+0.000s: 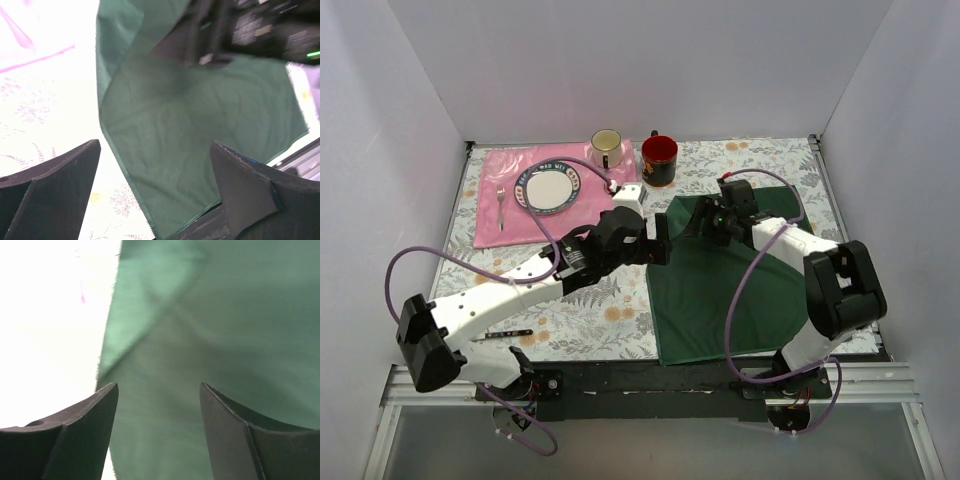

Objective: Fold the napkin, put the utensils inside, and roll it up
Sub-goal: Flatten the napkin out

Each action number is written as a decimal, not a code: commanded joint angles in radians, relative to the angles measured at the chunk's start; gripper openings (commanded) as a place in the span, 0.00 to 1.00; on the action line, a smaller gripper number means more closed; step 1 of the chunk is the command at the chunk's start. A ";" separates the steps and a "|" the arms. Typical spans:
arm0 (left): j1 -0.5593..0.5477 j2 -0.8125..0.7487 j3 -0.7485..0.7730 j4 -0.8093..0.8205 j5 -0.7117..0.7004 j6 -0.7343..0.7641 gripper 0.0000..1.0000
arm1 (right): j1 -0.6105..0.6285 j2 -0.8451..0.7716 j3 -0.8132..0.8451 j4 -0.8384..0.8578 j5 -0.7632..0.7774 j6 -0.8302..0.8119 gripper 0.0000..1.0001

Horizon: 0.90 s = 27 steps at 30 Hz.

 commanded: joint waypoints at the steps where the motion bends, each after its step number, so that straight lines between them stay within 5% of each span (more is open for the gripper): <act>1: 0.011 -0.106 -0.017 -0.022 -0.095 -0.006 0.92 | 0.067 0.097 0.084 0.233 -0.147 0.157 0.68; 5: 0.012 -0.131 -0.028 -0.023 -0.101 -0.002 0.92 | 0.089 0.174 0.103 0.304 -0.184 0.235 0.51; 27: 0.023 -0.097 -0.022 0.006 -0.059 0.038 0.94 | 0.126 0.255 0.003 0.366 -0.148 0.277 0.59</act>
